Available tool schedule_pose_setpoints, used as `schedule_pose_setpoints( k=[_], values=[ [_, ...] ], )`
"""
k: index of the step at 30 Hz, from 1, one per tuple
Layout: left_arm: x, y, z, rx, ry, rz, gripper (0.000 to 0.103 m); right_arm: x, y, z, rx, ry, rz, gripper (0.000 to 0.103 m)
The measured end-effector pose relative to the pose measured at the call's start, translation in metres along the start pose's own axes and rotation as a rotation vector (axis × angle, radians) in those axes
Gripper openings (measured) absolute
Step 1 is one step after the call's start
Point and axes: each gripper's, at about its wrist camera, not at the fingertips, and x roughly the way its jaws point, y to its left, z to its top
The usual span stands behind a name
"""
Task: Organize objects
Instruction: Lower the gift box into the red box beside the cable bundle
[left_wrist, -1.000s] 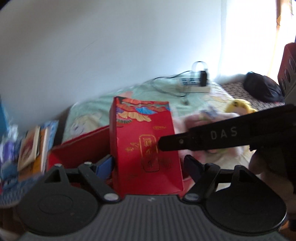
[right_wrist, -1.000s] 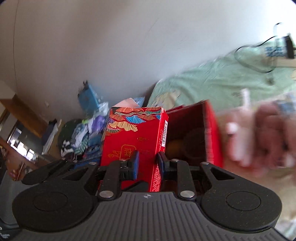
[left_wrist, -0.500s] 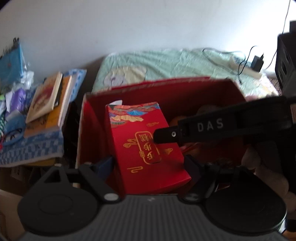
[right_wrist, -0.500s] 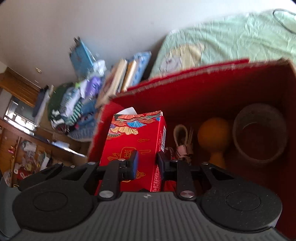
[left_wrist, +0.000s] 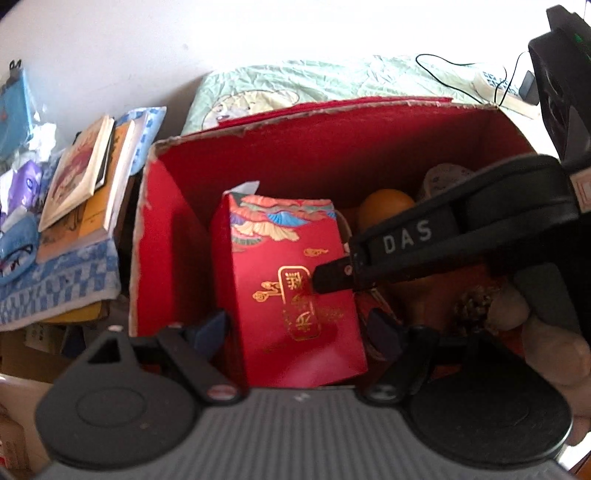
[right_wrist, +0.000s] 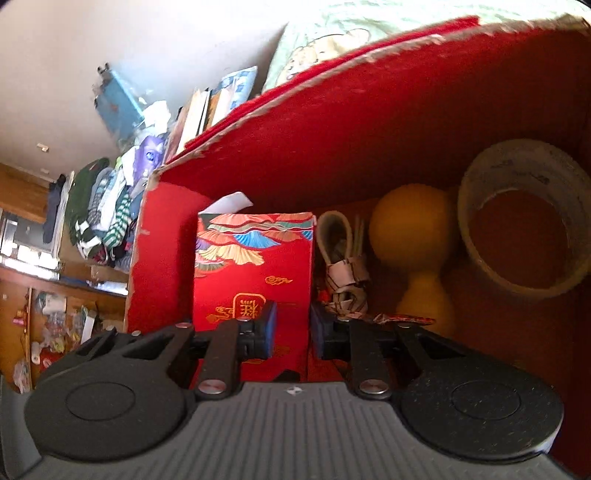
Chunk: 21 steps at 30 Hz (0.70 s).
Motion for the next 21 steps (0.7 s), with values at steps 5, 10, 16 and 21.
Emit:
schedule_pose_setpoints(
  k=[5, 10, 16, 21],
  values=[
    [0.003, -0.004, -0.001, 0.011, 0.007, 0.013, 0.086, -0.005, -0.007, 0.0, 0.022, -0.018, 0.007, 0.023],
    [-0.001, -0.004, -0.004, -0.004, 0.017, 0.009, 0.087, -0.009, -0.009, 0.001, 0.018, -0.04, 0.028, 0.026],
    [-0.002, -0.005, -0.001, -0.009, 0.022, 0.027, 0.088, -0.01, -0.008, 0.0, -0.003, -0.031, 0.041, 0.027],
    [0.0, -0.006, 0.002, -0.012, 0.027, 0.045, 0.088, -0.011, -0.008, 0.0, 0.013, -0.05, 0.037, 0.027]
  ],
)
